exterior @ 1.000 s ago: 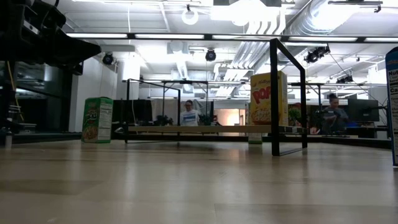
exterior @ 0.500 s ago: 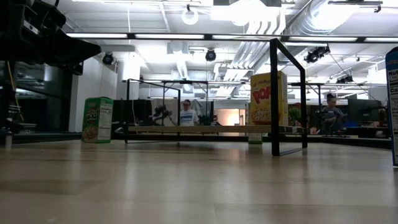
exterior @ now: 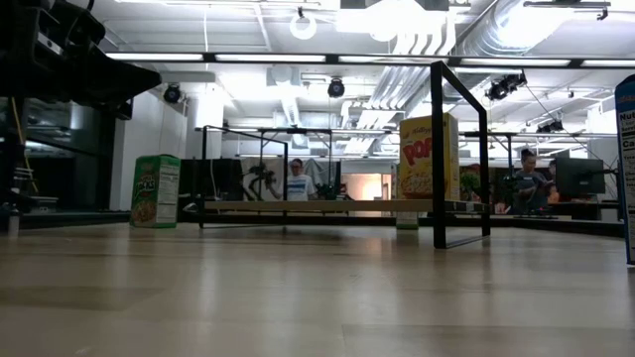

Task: Stack cereal on shelf
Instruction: Put the yellow cereal box on the shelf aligned with the other yellow cereal box

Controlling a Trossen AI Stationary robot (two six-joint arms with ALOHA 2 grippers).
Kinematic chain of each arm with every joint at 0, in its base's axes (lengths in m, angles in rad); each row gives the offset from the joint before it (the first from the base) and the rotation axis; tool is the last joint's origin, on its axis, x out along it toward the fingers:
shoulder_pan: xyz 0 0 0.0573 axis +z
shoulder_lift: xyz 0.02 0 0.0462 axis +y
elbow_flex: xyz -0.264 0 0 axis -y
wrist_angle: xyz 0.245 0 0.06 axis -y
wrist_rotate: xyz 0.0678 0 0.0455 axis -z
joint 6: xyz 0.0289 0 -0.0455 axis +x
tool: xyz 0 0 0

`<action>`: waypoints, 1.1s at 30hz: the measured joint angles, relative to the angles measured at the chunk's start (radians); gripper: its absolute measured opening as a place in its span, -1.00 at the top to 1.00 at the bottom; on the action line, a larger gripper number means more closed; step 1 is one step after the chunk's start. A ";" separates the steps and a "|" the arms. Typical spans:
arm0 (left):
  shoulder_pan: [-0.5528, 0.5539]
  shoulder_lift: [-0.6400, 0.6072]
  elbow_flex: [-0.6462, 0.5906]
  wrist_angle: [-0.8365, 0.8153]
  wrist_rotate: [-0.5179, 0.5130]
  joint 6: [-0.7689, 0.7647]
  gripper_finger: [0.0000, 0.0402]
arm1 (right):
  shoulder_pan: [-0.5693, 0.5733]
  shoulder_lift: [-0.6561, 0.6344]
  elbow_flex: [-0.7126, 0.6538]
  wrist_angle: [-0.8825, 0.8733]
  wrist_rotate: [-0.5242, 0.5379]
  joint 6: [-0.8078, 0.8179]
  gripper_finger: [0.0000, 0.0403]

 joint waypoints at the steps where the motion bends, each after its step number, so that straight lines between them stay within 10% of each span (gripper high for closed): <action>1: 0.000 0.000 0.000 0.000 0.000 0.000 1.00 | -0.025 -0.020 0.000 0.040 0.046 -0.069 0.59; 9: 0.000 0.000 0.000 0.000 0.000 0.000 1.00 | -0.360 -0.093 0.024 0.259 0.060 -0.596 0.59; 23: 0.000 0.000 0.000 0.000 0.000 0.000 1.00 | -0.780 0.163 0.479 -0.643 -0.006 -0.783 0.59; 33: 0.000 0.000 0.000 0.000 0.000 0.000 1.00 | -0.876 0.343 0.520 -0.759 -0.023 -0.864 0.59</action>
